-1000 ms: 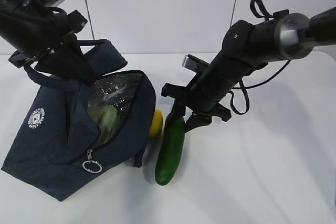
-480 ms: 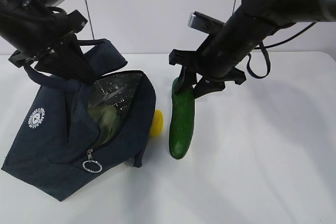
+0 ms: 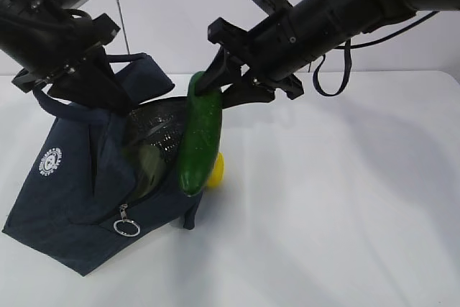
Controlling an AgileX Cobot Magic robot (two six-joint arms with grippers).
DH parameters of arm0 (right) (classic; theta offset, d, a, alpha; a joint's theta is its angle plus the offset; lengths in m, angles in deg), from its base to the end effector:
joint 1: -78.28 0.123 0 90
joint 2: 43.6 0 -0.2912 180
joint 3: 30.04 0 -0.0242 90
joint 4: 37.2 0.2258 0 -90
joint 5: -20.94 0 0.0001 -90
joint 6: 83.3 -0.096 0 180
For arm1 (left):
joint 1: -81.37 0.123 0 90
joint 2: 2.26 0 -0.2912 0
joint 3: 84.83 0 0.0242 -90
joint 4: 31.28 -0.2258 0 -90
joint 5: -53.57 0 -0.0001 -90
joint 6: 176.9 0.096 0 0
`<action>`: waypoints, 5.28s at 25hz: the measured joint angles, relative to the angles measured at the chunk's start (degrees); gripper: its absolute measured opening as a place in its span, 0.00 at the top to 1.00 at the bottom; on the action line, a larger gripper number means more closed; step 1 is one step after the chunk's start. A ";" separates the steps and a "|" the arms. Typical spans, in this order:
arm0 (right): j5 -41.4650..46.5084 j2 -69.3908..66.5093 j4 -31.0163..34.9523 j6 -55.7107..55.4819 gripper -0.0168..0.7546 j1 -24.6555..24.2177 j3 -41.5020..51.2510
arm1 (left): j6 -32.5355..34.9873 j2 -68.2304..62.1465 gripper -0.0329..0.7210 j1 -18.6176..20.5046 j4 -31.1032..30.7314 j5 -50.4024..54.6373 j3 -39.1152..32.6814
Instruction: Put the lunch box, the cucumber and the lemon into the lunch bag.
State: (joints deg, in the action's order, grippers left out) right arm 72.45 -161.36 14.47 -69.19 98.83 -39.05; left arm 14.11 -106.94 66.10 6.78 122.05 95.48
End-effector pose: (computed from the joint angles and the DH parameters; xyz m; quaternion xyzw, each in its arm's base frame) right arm 0.3527 0.1952 0.2677 -0.0649 0.9087 0.3906 0.1326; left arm 0.2895 -0.1361 0.2952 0.1167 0.9416 -0.3122 0.0474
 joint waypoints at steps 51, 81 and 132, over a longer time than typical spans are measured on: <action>-14.82 -10.79 27.95 20.36 0.59 6.35 0.00 | 0.11 0.00 0.95 0.00 0.27 -0.57 0.00; -8.79 -13.66 34.91 31.29 0.36 8.08 0.00 | 0.11 0.00 0.95 0.00 0.40 -0.57 0.00; 3.05 -3.10 -6.22 14.40 0.36 -0.93 0.00 | 0.21 4.54 0.95 5.91 -12.21 0.40 0.00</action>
State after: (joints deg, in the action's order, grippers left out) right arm 75.50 -164.46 8.24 -54.79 97.90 -39.05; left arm 14.33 -102.40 72.01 -5.43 122.45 95.48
